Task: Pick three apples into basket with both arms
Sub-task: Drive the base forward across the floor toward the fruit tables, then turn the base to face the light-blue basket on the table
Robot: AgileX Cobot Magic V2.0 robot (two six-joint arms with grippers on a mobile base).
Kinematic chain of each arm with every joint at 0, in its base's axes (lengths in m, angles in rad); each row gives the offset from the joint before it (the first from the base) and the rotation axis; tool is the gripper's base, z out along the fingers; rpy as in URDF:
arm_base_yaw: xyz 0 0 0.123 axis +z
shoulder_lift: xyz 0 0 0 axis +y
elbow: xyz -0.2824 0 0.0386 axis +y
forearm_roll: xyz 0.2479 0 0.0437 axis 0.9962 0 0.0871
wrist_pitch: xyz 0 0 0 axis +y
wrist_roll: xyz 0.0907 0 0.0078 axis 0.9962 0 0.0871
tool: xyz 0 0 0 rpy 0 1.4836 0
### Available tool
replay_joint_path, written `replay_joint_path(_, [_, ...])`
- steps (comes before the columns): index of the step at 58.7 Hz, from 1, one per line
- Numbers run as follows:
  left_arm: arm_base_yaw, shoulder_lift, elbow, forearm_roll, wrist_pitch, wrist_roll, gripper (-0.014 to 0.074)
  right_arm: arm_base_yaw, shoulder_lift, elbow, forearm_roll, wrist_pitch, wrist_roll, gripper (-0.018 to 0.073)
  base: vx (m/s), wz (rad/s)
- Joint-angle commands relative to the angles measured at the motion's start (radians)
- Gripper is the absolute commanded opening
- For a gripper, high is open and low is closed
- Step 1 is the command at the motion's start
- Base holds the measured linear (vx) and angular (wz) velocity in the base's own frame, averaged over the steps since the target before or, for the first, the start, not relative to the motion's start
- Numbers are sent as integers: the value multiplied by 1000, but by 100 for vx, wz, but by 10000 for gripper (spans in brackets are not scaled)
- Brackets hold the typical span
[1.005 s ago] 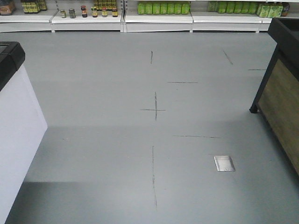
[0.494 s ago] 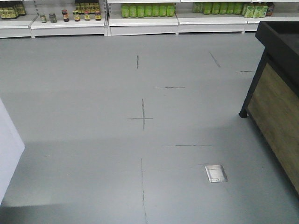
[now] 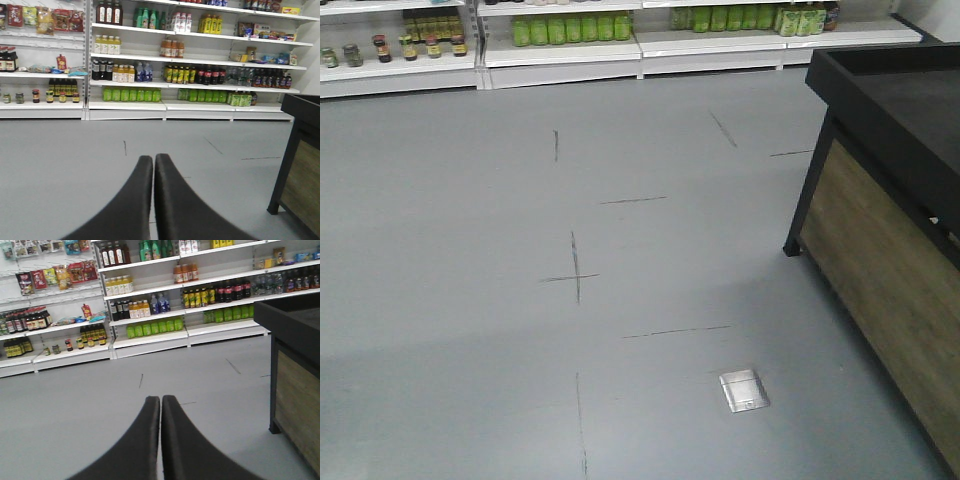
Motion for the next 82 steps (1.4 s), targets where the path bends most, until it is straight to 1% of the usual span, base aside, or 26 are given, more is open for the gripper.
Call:
replay_joint_path(1, [1, -13, -25, -4, -78, -6, -6, -4, -11, 12, -12, -73, -7, -5, 23, -31])
replay_joint_path(29, [1, -13, -25, -4, -78, -6, -6, -4, -11, 12, -12, -73, -7, -5, 21, -39])
replay_joint_path(82, [1, -13, -25, -4, -78, -6, -6, -4, -11, 12, -12, -73, -7, -5, 14, -56])
